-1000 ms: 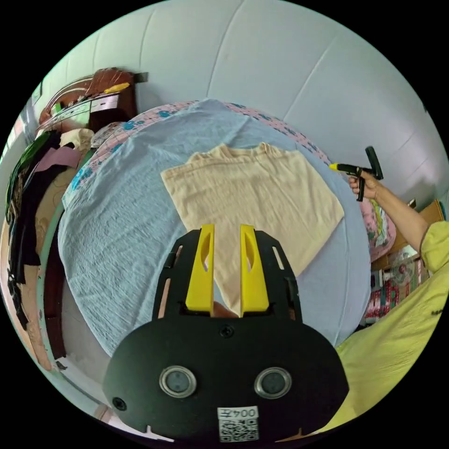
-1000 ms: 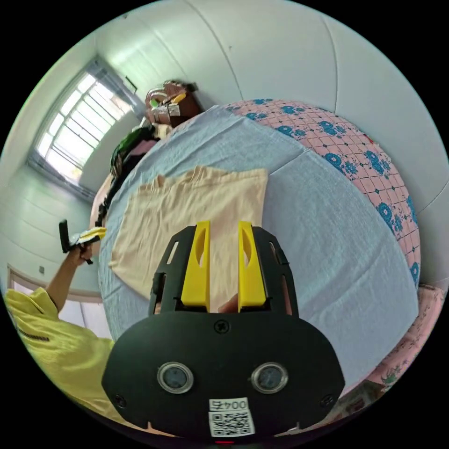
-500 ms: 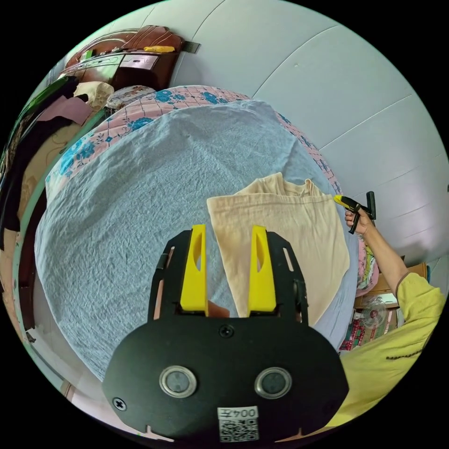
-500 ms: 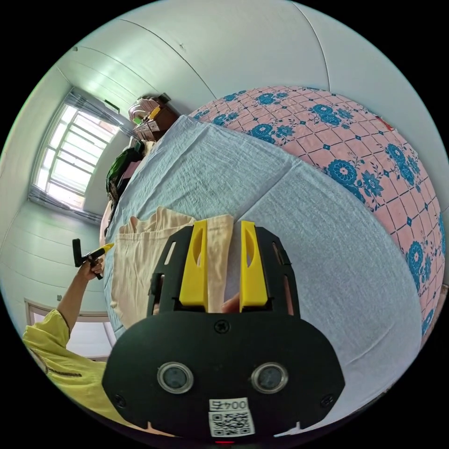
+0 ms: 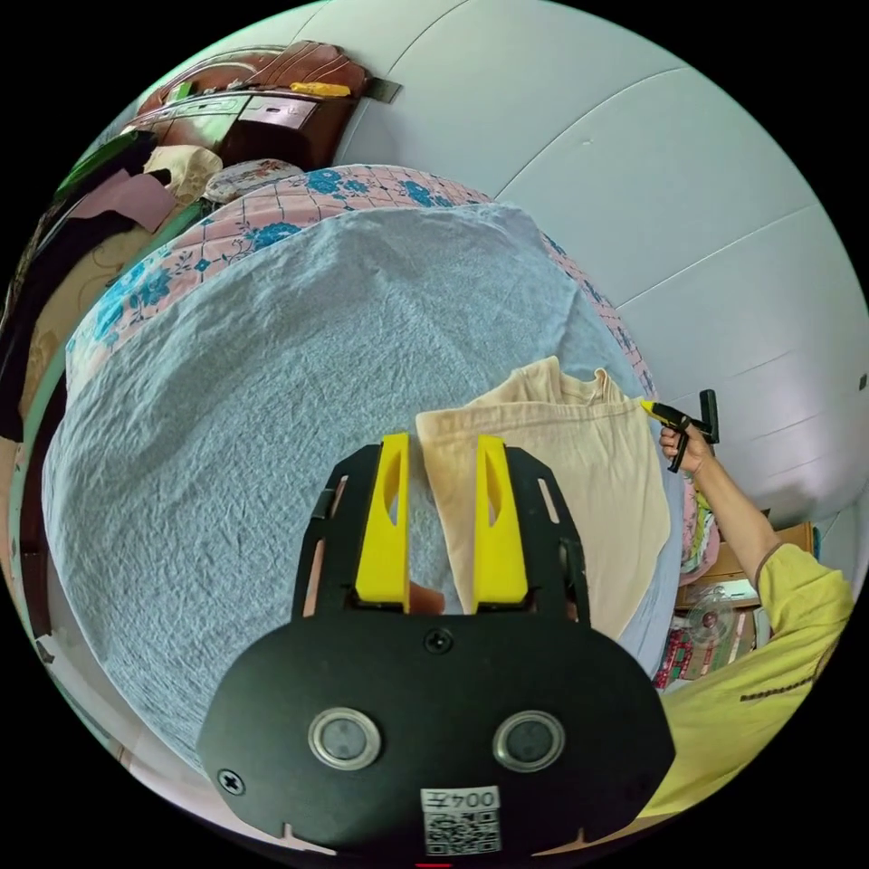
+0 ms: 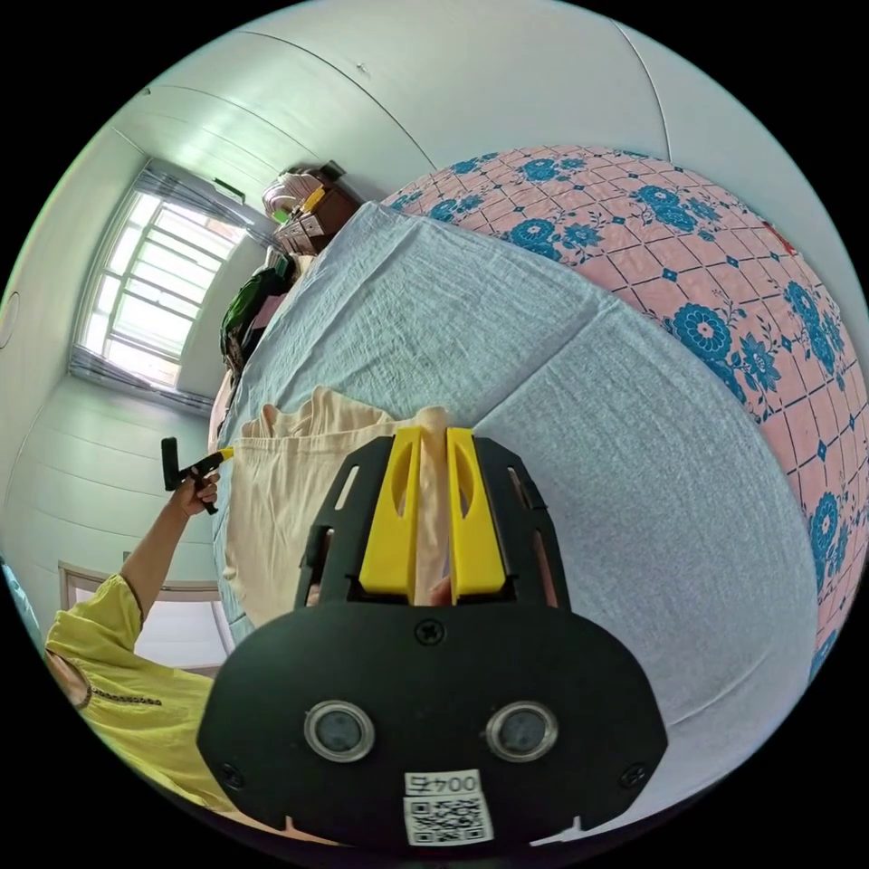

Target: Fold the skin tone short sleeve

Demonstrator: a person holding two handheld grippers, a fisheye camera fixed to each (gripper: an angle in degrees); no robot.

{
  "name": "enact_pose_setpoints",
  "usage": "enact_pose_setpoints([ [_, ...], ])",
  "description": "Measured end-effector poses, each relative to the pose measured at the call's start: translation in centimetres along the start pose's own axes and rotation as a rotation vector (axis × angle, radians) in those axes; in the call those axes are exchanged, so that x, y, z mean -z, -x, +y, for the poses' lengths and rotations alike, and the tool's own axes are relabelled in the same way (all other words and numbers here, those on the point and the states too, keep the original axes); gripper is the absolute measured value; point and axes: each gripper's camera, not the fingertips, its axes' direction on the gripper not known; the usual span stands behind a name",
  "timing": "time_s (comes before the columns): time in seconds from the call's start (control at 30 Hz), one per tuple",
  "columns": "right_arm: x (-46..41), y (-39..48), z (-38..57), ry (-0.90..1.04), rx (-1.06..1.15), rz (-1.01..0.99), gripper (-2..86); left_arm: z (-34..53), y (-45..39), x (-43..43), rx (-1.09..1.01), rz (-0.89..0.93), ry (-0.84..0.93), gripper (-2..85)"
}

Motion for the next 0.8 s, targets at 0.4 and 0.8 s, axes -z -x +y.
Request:
enact_pose_setpoints([
  [0.4, 2.8, 8.8, 5.1, -0.216, 0.293, 0.347, 3.8, 8.8, -8.2, 3.7, -0.211, -0.249, -0.350, 1.5],
  [0.8, 3.5, 11.7, 4.1, -0.290, 0.310, 0.389, 3.8, 10.6, -13.0, 3.0, -0.303, -0.431, -0.408, 1.8],
])
